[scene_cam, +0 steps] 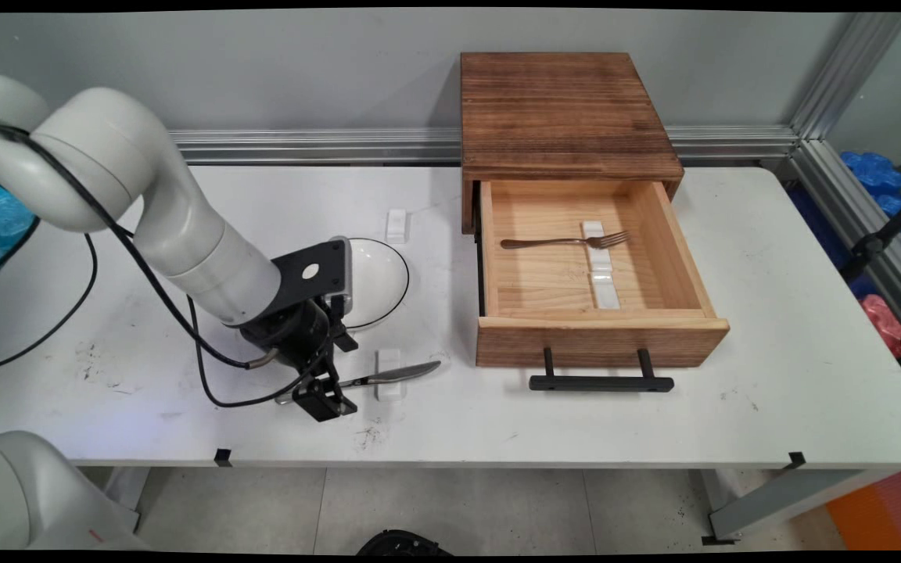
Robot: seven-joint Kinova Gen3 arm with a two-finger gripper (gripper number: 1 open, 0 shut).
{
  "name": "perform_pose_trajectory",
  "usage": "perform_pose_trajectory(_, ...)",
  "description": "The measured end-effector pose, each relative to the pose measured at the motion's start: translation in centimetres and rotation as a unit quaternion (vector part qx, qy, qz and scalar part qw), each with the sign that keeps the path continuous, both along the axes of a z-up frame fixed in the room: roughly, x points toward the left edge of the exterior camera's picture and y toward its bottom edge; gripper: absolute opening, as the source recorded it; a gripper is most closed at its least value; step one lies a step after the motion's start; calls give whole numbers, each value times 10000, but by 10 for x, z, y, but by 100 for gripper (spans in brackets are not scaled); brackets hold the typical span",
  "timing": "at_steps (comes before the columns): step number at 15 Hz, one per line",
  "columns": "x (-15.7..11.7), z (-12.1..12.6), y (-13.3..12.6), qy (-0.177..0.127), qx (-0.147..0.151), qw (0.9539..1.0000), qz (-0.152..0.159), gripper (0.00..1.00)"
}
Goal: Pick up the knife from the right of the white plate
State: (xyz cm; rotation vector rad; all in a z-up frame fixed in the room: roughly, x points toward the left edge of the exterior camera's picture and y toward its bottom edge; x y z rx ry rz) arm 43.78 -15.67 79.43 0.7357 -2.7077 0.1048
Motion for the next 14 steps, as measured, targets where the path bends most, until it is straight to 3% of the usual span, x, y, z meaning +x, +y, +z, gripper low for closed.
perform_pose_trajectory(5,-1,-9,-1,-35,11,9998,220,100)
perform_pose_trajectory(14,2,-18,-5,-35,18,9995,322,100)
